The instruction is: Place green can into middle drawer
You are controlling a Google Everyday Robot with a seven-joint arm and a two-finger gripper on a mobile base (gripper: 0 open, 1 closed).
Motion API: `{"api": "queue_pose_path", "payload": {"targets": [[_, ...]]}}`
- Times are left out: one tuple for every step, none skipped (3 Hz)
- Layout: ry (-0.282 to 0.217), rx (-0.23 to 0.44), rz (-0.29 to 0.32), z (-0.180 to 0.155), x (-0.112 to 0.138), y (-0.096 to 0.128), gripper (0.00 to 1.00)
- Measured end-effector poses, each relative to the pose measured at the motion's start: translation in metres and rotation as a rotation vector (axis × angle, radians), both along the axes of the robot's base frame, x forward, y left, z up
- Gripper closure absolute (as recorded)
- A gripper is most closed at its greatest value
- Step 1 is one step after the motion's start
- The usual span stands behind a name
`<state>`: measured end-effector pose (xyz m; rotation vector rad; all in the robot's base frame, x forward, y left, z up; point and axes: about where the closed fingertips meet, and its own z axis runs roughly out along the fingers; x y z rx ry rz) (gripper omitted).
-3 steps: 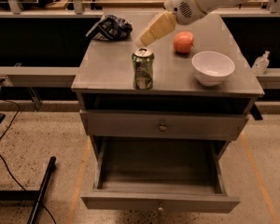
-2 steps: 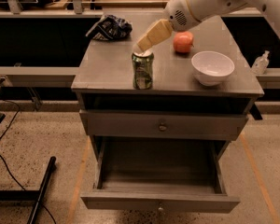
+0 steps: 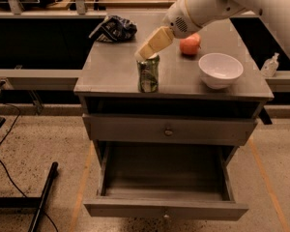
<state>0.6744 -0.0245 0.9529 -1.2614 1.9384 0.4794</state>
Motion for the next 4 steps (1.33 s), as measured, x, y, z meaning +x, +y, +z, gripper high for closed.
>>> {"api": "queue_pose_path", "payload": {"targets": [[0.018,-0.026,0.037,-0.011,-0.011,0.008,0.00],[0.045,-0.052,0.080,-0.020,-0.025,0.021,0.06],[0.073,-0.067,0.086,-0.028,-0.031,0.024,0.24],[0.089,-0.060,0.096,-0.033,-0.032,0.021,0.47]]}}
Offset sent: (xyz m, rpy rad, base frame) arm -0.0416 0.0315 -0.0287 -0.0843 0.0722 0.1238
